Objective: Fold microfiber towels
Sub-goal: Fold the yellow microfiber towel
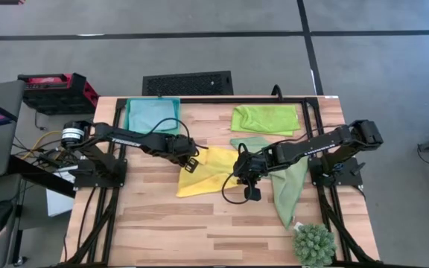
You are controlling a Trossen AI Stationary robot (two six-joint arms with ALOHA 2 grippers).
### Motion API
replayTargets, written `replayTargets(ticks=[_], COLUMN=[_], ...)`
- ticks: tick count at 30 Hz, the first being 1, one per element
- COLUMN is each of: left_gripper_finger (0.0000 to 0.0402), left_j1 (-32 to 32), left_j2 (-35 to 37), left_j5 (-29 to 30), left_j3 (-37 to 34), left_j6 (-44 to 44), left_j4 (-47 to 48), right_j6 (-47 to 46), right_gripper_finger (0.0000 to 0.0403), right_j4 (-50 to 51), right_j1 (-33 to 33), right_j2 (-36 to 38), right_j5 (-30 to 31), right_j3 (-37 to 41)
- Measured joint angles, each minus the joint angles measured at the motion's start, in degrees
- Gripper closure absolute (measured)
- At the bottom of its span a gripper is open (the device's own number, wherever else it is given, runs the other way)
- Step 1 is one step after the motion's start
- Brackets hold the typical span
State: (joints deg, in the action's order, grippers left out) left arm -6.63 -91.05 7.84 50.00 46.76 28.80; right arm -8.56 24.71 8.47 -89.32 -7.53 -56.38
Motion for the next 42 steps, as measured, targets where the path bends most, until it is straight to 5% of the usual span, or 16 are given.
replayTargets(ticks=[7, 15, 20, 26, 32, 42], left_gripper_finger=[0.0278, 0.0269, 0.03, 0.0392, 0.04, 0.0401], left_j1=[0.0, 0.0, 0.0, 0.0, -1.1, -4.9], left_j2=[-0.5, -4.6, -4.8, -3.0, 1.1, 2.9], left_j5=[2.9, 3.6, 3.0, 2.5, 1.6, -4.0], left_j3=[0.0, 0.0, 0.0, 0.0, 0.0, 0.1], left_j6=[-6.3, -9.6, -11.6, -12.6, -10.0, 9.8], left_j4=[-0.2, -2.2, -3.1, -2.9, -2.4, 7.2], right_j6=[0.0, 0.0, 0.0, 0.0, 0.0, 0.0], right_gripper_finger=[0.0391, 0.0391, 0.0391, 0.0391, 0.0391, 0.0391], right_j4=[-0.3, -0.6, -0.6, -0.5, -0.1, -0.4], right_j1=[0.0, 0.0, 0.0, 0.0, 0.0, 0.0], right_j2=[0.0, 0.0, 0.0, 0.0, 0.0, 0.0], right_j5=[0.0, 0.0, 0.0, 0.0, 0.0, 0.0], right_j3=[0.0, 0.0, 0.0, 0.0, 0.0, 0.0])
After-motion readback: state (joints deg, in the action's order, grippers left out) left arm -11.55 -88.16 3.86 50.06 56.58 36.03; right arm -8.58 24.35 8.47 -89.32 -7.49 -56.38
